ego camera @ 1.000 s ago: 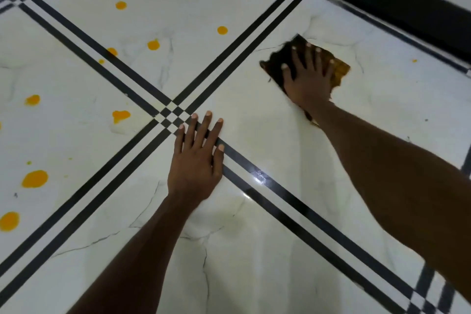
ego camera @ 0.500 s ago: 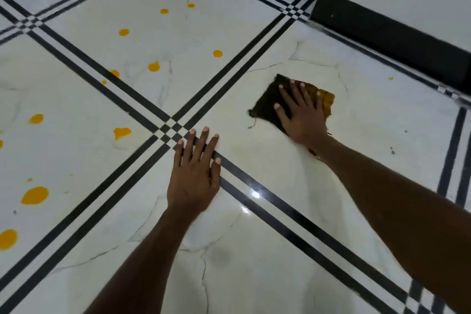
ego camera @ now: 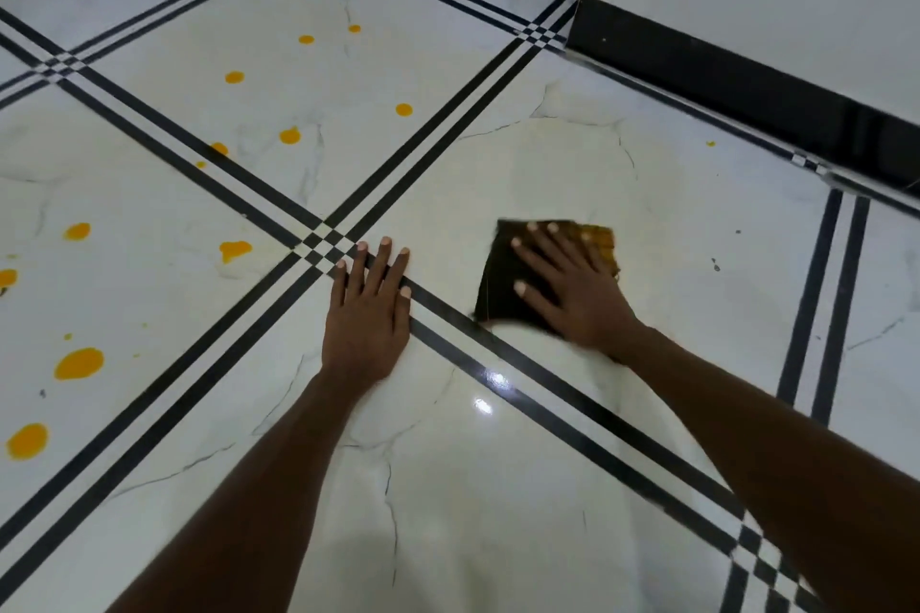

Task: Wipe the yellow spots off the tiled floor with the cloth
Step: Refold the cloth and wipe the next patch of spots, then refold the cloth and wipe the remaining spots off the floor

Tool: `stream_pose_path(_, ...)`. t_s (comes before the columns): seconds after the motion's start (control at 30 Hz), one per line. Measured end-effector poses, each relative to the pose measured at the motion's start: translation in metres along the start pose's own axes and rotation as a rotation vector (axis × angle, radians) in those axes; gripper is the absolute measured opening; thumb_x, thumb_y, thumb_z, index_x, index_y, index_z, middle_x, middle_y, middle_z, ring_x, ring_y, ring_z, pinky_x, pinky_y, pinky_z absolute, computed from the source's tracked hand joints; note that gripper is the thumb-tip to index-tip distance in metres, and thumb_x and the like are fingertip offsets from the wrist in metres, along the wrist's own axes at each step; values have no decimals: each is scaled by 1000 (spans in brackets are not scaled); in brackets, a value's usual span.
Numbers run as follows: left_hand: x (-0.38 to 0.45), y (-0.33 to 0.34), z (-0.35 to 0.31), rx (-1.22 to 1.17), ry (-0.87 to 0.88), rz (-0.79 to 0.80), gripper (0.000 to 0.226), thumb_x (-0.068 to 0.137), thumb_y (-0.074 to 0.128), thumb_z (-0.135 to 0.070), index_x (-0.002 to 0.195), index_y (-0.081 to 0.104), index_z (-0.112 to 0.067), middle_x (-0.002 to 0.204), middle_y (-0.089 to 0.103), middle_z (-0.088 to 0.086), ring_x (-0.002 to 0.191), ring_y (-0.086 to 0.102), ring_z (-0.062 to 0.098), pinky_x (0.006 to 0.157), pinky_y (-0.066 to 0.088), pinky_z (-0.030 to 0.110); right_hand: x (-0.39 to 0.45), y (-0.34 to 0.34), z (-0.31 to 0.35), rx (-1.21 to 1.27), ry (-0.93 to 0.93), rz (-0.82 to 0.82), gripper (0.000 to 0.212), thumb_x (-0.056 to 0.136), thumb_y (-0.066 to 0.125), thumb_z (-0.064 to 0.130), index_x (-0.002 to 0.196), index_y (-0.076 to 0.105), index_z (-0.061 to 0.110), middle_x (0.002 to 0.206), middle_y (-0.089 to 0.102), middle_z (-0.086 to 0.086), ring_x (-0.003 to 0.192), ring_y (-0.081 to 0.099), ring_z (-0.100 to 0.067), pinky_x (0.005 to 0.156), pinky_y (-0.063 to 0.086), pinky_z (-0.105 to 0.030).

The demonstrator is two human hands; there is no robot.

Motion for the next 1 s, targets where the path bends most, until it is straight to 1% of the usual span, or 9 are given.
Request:
stream_pose_path(0.1,3,2,-8,-123,-80,53,62,109,24,-45,164,30,-16,175,18,8,164,4,31,133,3,53,38,7,7,34,373,-75,66,106,21,55,164,28,25,173,24,-8,161,17,-32,128,7,-63)
stream_pose_path(0.23,7,1,-44,-314,-222,79,63,106,40,-49,149,51,-4,170,28,18,163,8,35,131,7,52,30,22,79,126,82,-10,66,107,16,48,164,30,18,173,24,-9,162,15,-31,129,5,-59)
stream_pose_path(0.33,10,4,-64,-446,-296,93,40,103,60,-34,125,65,-1,164,38,24,161,14,39,130,7,47,1,16,75,270,64,15,64,108,16,44,163,32,16,173,22,-5,163,12,-27,131,1,-54)
stream_pose_path(0.43,14,-9,-81,-666,-382,118,29,98,69,-28,111,69,-2,130,65,16,134,54,32,110,36,25,-18,0,63,472,114,89,54,112,34,30,163,31,13,174,21,-8,163,11,-26,132,1,-46)
stream_pose_path(0.53,16,-27,-95,-965,-507,157,34,99,69,-33,119,63,-7,115,71,8,110,69,23,98,59,39,-30,-39,50,689,238,-26,58,104,59,21,158,38,11,164,37,-13,154,32,-28,128,26,-43)
stream_pose_path(0.6,19,-47,-99,-1074,-533,137,33,98,71,-31,122,60,-11,116,73,10,108,72,22,98,62,43,-38,-70,47,793,344,-121,55,97,71,29,146,49,17,146,54,-6,135,53,-24,115,45,-39)
stream_pose_path(0.67,26,-68,-106,-1158,-527,121,34,97,73,-30,122,63,-10,115,76,12,107,74,22,95,63,41,-39,-86,58,945,370,-56,47,94,75,38,134,58,21,127,67,3,119,66,-16,108,54,-41)
stream_pose_path(0.8,44,-102,-130,-1234,-458,196,29,101,66,-37,111,78,-13,107,80,7,103,77,16,90,64,34,-34,-108,74,1202,387,-13,50,96,74,39,140,59,23,132,71,4,125,67,-16,111,53,-44)
stream_pose_path(1.0,59,-127,-134,-1096,-382,122,16,95,75,-19,108,82,-12,106,81,8,97,79,20,91,64,37,-22,-123,69,1359,465,-66,33,109,51,18,140,64,17,127,75,-8,122,70,-26,105,56,-54)
Point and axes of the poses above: each hand's wrist, its own x-axis towards the middle knuckle, its own y-axis out of the palm, z = x × y, the point moved 8 cm from there along x, towards the middle knuckle
